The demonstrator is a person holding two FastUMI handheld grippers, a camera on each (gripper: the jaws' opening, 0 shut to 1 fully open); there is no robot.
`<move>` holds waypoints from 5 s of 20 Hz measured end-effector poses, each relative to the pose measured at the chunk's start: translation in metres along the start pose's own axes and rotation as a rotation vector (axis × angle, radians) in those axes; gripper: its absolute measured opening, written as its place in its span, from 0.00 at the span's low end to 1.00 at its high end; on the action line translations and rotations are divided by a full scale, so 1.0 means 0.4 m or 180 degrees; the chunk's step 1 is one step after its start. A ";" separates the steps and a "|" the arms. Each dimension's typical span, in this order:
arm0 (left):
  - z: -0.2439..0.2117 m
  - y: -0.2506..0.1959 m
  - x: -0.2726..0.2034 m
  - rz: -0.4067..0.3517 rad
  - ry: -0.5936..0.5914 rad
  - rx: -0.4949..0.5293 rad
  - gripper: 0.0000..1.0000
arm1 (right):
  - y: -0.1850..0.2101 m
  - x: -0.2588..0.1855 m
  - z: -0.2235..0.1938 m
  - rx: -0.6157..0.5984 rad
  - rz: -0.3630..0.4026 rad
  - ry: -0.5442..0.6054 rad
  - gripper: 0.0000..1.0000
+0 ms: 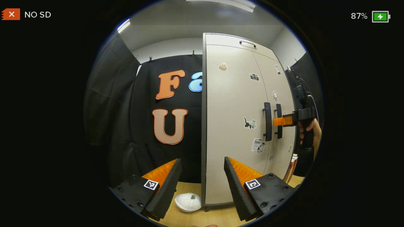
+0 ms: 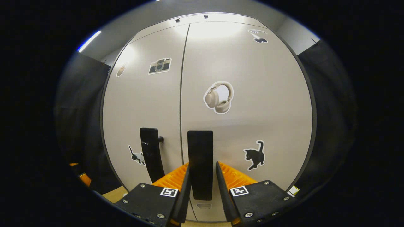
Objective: Open the right door of the double-door shoe cabinet with the right hand, and open the left door with the left hand.
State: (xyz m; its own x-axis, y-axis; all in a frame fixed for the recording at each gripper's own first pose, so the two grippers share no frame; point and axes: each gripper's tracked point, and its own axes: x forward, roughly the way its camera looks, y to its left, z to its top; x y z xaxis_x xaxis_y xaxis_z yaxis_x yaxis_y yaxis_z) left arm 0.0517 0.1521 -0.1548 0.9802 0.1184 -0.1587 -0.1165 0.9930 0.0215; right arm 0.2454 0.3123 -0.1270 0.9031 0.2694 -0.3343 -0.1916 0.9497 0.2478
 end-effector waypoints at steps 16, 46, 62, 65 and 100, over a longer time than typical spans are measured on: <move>0.075 -0.126 -0.113 -0.0265 0.0002 -0.0039 0.81 | -0.022 -0.162 -0.006 -0.0066 0.0416 0.0214 0.17; 0.112 -0.297 -0.151 -0.0363 0.0042 0.0012 0.81 | -0.376 -0.532 0.012 -0.0255 0.0119 -0.0174 0.16; 0.164 -0.490 -0.023 -0.0522 0.0054 0.0136 0.81 | -0.561 -0.575 0.008 -0.0014 -0.0095 -0.0217 0.08; 0.198 -0.526 0.032 -0.0575 0.0038 0.0169 0.81 | -0.568 -0.584 0.008 -0.0016 -0.0093 -0.0256 0.08; 0.142 -0.616 0.350 -0.0537 0.0473 0.0129 0.18 | -0.693 -0.798 -0.029 -0.0042 -0.0299 -0.0087 0.70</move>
State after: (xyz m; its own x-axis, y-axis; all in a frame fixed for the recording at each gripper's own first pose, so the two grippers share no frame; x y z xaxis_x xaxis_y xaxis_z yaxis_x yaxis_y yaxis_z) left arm 0.2266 -0.0760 -0.1264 0.9506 -0.0471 -0.3069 0.0565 0.9982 0.0217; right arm 0.0056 -0.0353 -0.0995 0.9274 0.1749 -0.3307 -0.1106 0.9726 0.2044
